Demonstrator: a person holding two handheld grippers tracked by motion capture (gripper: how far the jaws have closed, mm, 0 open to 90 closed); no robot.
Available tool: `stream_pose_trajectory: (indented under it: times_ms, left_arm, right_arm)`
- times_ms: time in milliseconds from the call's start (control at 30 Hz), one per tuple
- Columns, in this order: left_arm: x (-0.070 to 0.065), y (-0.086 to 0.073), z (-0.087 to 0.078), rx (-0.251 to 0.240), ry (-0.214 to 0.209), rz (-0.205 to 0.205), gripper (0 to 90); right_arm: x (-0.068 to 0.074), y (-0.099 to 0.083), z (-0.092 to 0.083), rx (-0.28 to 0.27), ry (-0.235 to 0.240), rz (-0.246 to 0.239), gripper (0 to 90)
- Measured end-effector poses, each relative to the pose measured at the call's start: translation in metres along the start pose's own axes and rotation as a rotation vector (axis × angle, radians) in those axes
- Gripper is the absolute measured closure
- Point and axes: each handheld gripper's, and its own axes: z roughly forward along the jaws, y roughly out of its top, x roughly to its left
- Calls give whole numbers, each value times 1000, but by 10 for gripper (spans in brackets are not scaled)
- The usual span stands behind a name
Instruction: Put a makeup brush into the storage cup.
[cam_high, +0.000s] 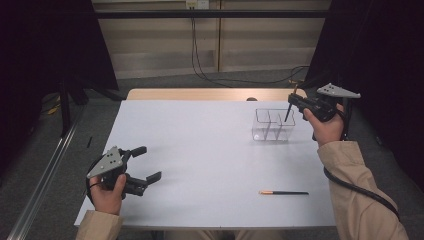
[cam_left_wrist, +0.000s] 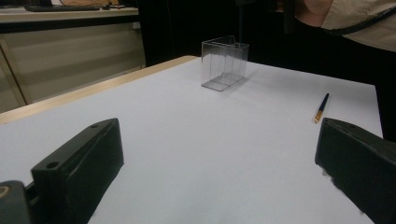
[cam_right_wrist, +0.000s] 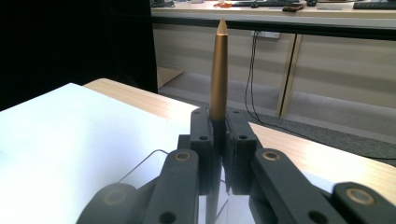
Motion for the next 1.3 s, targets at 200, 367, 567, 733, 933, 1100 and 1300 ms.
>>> stream_pose_trajectory:
  times_ms: [200, 367, 567, 733, 933, 1100, 1300]
  left_arm:
    - [0, 1, 0, -1, 3, 0, 9]
    - [-1, 1, 0, -2, 1, 0, 9]
    - [-1, 1, 0, 0, 1, 3, 8]
    - [-1, 1, -1, 0, 3, 6, 9]
    - [-1, 1, -1, 0, 3, 6, 9]
    - [-1, 1, 0, 2, 4, 9, 9]
    - [-1, 1, 0, 2, 3, 7, 9]
  right_arm:
    - [0, -6, 2, 7, -5, 2, 837]
    - [0, -9, 3, 11, -4, 7, 836]
    - [1, -11, 6, 17, -4, 1, 836]
    - [2, -13, 7, 18, -5, -3, 836]
    - [1, -15, 8, 23, -7, -3, 836]
    - [2, -17, 8, 29, -5, -9, 835]
    - [1, -20, 8, 32, -7, -5, 835]
